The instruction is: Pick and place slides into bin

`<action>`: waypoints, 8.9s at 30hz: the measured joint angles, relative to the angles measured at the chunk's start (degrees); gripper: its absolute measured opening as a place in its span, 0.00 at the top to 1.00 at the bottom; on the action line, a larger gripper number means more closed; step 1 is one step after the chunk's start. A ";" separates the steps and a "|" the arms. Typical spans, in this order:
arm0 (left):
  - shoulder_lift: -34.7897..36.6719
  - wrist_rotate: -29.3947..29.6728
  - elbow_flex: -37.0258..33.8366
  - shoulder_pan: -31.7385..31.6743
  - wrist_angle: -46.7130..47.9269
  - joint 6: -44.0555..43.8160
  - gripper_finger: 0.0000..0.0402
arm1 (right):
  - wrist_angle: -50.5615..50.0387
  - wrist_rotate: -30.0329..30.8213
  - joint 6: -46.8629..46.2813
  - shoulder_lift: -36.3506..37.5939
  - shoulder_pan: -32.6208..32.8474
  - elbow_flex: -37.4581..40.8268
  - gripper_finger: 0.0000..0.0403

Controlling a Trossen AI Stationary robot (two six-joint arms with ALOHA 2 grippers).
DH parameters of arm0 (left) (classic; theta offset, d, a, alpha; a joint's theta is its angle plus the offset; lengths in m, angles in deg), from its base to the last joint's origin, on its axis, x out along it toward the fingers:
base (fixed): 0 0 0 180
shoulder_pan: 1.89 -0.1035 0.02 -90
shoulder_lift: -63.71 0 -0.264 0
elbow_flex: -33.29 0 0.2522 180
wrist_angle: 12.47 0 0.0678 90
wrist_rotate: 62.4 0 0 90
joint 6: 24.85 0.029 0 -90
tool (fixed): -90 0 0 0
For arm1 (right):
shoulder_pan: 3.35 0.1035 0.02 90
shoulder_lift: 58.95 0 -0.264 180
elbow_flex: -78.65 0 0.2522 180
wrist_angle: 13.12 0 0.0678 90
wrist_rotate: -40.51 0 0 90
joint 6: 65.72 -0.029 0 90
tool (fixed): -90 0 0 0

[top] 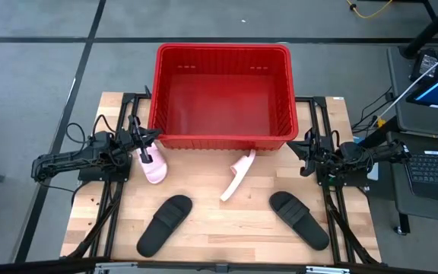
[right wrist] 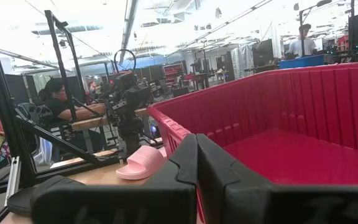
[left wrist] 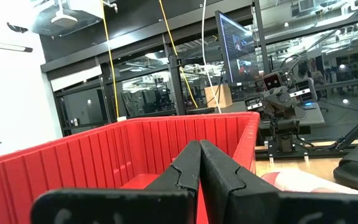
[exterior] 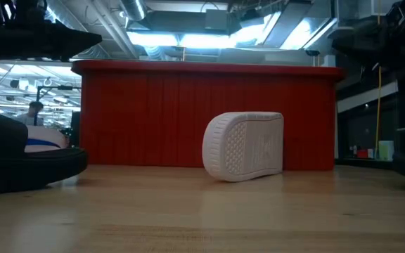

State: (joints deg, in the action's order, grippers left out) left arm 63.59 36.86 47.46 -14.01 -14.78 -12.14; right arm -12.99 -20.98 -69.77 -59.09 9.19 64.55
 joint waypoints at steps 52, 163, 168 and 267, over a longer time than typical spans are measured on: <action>-0.02 0.01 0.01 0.00 0.01 0.00 0.99 | 0.00 -0.02 0.00 0.02 0.02 -0.02 0.99; -19.84 -11.81 22.97 6.69 21.57 -17.29 1.00 | -8.97 -16.71 9.19 -26.32 0.03 -21.46 0.99; -29.10 -10.40 22.97 17.41 12.47 -10.76 0.99 | -5.23 -16.78 11.68 -29.33 0.04 -21.44 0.99; -94.29 25.75 64.59 63.71 67.13 -75.50 0.98 | -1.48 -21.26 8.85 -37.75 0.04 -21.42 0.99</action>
State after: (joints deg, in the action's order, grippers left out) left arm -30.70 62.61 112.04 49.71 52.34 -87.64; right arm -14.48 -42.24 -60.92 -96.84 9.23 43.14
